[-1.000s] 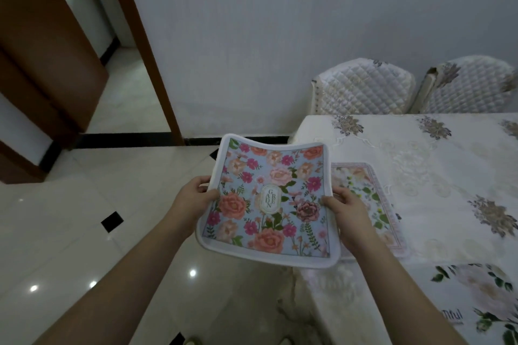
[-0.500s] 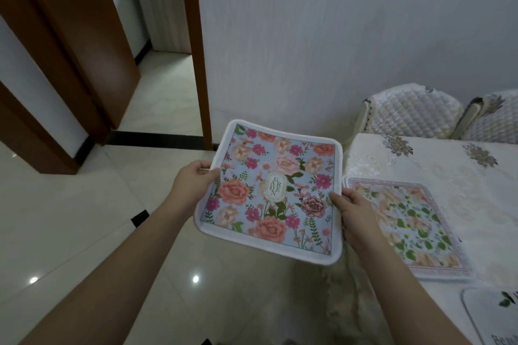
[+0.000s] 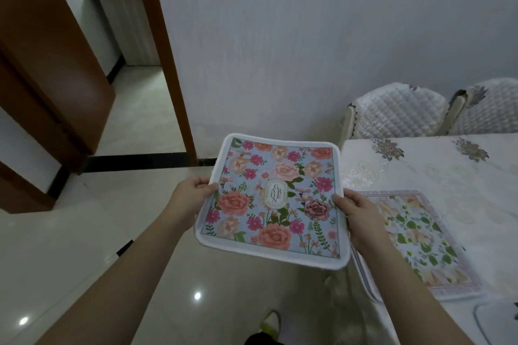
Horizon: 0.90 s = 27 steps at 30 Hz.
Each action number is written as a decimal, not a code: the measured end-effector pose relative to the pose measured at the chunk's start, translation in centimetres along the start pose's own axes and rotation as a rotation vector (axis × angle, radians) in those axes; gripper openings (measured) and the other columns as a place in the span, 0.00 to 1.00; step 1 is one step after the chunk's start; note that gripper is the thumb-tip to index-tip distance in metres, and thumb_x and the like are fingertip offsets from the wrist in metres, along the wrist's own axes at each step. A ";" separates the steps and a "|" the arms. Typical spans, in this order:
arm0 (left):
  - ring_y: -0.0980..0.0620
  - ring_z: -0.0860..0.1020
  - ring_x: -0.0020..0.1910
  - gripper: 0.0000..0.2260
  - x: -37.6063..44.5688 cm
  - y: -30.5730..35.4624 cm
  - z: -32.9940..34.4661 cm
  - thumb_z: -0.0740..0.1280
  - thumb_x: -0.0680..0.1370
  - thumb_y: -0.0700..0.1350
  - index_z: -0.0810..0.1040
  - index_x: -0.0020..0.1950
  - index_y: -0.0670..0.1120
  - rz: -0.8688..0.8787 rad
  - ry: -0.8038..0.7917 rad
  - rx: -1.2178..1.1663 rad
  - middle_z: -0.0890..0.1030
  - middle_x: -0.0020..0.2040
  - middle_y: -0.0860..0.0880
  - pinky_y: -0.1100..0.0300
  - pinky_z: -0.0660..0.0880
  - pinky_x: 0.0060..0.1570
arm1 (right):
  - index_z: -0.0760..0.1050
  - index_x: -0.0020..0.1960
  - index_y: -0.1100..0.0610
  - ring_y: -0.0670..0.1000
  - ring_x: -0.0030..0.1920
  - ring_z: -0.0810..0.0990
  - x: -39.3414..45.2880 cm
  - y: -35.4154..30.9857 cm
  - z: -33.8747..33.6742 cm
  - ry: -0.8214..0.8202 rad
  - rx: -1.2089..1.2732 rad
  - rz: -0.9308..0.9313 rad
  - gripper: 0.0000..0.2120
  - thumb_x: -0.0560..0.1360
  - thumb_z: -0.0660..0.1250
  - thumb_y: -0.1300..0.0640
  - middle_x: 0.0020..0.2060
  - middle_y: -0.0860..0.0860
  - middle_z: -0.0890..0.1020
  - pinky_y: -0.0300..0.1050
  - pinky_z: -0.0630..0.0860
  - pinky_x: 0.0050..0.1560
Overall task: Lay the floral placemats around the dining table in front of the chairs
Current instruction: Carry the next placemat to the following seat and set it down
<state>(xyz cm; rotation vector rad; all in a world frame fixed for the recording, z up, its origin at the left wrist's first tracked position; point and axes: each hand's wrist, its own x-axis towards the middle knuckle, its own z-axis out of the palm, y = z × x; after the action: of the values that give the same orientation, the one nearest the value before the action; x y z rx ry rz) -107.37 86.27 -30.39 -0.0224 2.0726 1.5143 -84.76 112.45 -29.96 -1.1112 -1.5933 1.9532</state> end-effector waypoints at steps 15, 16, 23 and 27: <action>0.51 0.86 0.37 0.05 13.0 10.1 8.8 0.70 0.78 0.47 0.78 0.53 0.51 0.059 -0.132 0.115 0.86 0.39 0.50 0.56 0.81 0.30 | 0.80 0.52 0.57 0.58 0.40 0.87 14.0 -5.3 -2.1 0.139 0.063 -0.005 0.05 0.77 0.70 0.58 0.41 0.55 0.87 0.50 0.83 0.35; 0.50 0.86 0.37 0.05 13.6 10.6 9.2 0.70 0.78 0.48 0.78 0.52 0.51 0.063 -0.138 0.110 0.86 0.39 0.50 0.56 0.80 0.30 | 0.80 0.52 0.57 0.58 0.40 0.87 14.6 -5.6 -2.1 0.146 0.060 -0.009 0.05 0.77 0.70 0.58 0.40 0.55 0.87 0.49 0.83 0.34; 0.50 0.85 0.35 0.07 20.0 14.3 10.7 0.70 0.78 0.49 0.78 0.51 0.47 0.129 -0.173 0.083 0.85 0.44 0.45 0.59 0.79 0.28 | 0.81 0.51 0.57 0.58 0.40 0.87 19.0 -7.2 -0.2 0.211 0.021 -0.031 0.05 0.77 0.69 0.56 0.41 0.56 0.87 0.51 0.83 0.37; 0.45 0.85 0.41 0.07 25.2 15.9 9.7 0.72 0.77 0.47 0.78 0.51 0.46 0.156 -0.228 0.092 0.85 0.46 0.44 0.50 0.82 0.39 | 0.80 0.52 0.58 0.60 0.43 0.87 21.8 -8.3 2.5 0.256 0.025 -0.040 0.06 0.77 0.70 0.58 0.43 0.57 0.87 0.57 0.83 0.44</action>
<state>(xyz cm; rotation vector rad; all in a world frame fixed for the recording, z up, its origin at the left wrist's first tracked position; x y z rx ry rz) -129.66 108.26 -29.77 0.3386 1.9949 1.4349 -101.55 128.84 -29.31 -1.2524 -1.4396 1.7208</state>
